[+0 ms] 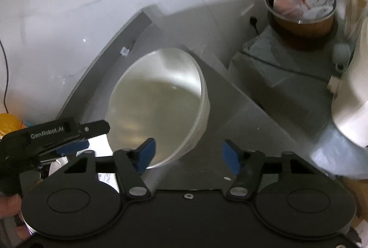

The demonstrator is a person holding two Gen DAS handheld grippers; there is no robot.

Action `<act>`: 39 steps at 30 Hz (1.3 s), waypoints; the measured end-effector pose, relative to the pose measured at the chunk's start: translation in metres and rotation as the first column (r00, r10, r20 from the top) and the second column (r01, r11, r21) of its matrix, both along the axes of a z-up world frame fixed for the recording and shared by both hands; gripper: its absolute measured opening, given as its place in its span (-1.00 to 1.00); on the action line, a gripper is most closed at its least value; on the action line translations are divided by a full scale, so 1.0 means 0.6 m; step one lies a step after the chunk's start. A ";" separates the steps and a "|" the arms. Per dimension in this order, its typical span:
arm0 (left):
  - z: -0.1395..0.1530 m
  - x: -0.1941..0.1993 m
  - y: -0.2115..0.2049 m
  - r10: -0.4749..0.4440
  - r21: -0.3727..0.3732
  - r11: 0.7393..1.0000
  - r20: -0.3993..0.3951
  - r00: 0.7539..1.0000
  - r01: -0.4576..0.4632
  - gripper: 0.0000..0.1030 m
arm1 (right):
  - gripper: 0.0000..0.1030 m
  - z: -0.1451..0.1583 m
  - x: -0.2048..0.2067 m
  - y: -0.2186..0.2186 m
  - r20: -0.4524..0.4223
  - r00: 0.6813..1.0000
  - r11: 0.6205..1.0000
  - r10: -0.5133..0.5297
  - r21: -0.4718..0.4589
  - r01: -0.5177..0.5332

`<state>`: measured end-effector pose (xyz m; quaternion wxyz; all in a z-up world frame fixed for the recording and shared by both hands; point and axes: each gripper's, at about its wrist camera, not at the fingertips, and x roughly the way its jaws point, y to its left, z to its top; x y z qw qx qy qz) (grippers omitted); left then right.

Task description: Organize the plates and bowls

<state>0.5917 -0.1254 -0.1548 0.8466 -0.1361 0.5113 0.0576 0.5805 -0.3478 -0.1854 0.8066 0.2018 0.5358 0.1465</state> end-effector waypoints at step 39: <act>0.076 -0.006 0.036 -0.001 -0.103 0.995 0.073 0.997 0.008 -0.88 | -0.76 0.089 0.005 0.007 0.109 0.993 0.999 0.038 0.021 -0.040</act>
